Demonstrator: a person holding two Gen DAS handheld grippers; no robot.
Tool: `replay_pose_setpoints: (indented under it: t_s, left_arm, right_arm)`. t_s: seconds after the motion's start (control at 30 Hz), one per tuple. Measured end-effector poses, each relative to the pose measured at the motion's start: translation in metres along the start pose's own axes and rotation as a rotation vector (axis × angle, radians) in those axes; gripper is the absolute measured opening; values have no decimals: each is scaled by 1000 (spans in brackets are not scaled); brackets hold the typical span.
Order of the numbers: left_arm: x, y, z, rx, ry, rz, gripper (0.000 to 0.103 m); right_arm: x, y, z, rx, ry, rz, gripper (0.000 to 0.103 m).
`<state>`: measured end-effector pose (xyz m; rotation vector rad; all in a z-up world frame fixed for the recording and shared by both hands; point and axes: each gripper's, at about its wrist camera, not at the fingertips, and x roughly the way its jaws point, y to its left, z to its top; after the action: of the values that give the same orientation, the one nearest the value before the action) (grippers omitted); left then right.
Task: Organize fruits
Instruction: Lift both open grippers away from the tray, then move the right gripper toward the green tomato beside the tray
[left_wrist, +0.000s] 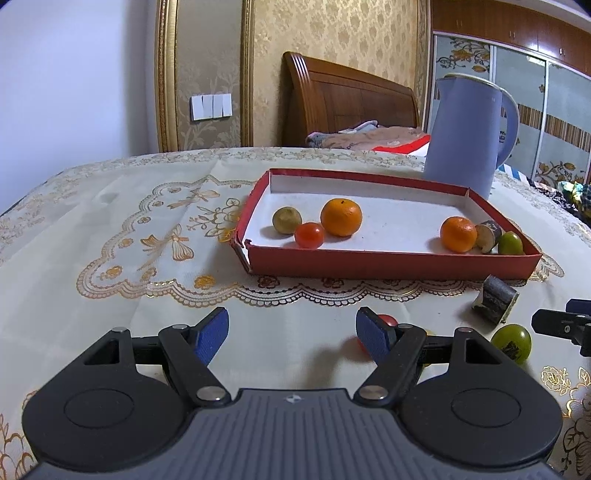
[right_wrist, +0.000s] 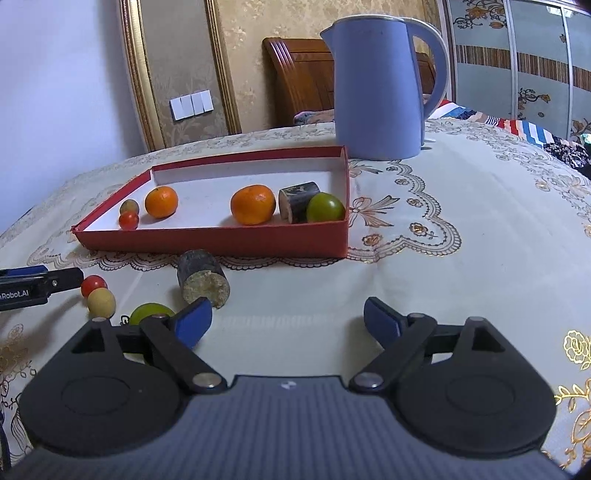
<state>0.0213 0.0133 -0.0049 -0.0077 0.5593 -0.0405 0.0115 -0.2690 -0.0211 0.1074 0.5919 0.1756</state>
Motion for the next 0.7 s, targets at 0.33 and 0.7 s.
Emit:
replay_pose_setpoints:
  t_s: [0.33, 0.7]
  left_arm:
    - [-19, -26, -9, 81, -17, -85, 76]
    - [-9, -17, 3, 75, -35, 90, 76]
  right_arm:
    - [3, -7, 0, 44, 12, 30, 90]
    - [4, -7, 0, 44, 16, 35, 92]
